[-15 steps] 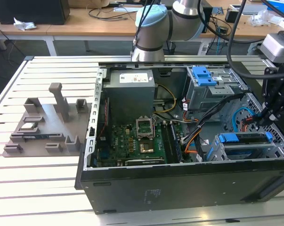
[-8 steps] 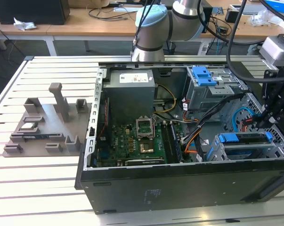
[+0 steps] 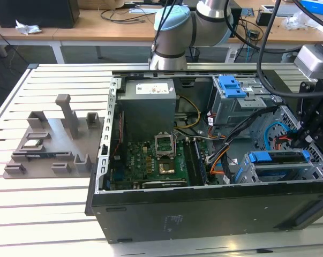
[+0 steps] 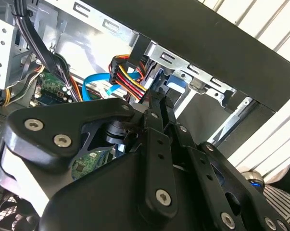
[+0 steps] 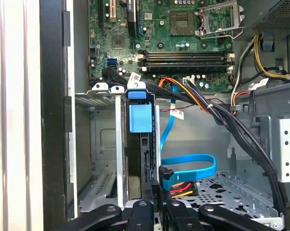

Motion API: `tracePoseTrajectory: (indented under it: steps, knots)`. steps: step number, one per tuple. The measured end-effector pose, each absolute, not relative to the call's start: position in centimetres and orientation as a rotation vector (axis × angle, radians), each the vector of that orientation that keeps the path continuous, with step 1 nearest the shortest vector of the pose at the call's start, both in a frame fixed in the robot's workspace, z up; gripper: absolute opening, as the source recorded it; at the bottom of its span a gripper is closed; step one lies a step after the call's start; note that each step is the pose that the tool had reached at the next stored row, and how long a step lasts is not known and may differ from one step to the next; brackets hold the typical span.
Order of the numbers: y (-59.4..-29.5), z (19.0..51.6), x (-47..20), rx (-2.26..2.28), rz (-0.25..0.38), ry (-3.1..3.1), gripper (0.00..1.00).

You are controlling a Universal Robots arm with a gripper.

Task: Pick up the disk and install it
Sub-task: 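Insert the first disk wire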

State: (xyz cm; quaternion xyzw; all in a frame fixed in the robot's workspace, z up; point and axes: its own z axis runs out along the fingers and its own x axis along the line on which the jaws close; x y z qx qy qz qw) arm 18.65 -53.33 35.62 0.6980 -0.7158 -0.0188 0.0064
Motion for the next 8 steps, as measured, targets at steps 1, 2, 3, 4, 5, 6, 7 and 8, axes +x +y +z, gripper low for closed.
tracePoseTrajectory:
  steps: [1,2,3,4,5,6,7,8]
  knots:
    - [-53.35,35.57,18.58,2.184,-0.059,-2.240,0.17]
    - [-53.37,35.52,18.52,2.184,-0.059,-2.240,0.17]
    - [-53.39,35.44,18.46,2.184,-0.059,-2.240,0.17]
    - [-53.43,35.35,18.37,2.184,-0.059,-2.240,0.17]
    - [-53.44,35.32,18.36,2.184,-0.059,-2.240,0.17]
    - [-53.46,35.27,18.33,2.184,-0.059,-2.239,0.17]
    - [-53.48,35.24,18.31,2.184,-0.059,-2.239,0.17]
    - [-53.51,35.20,18.28,2.184,-0.059,-2.240,0.17]
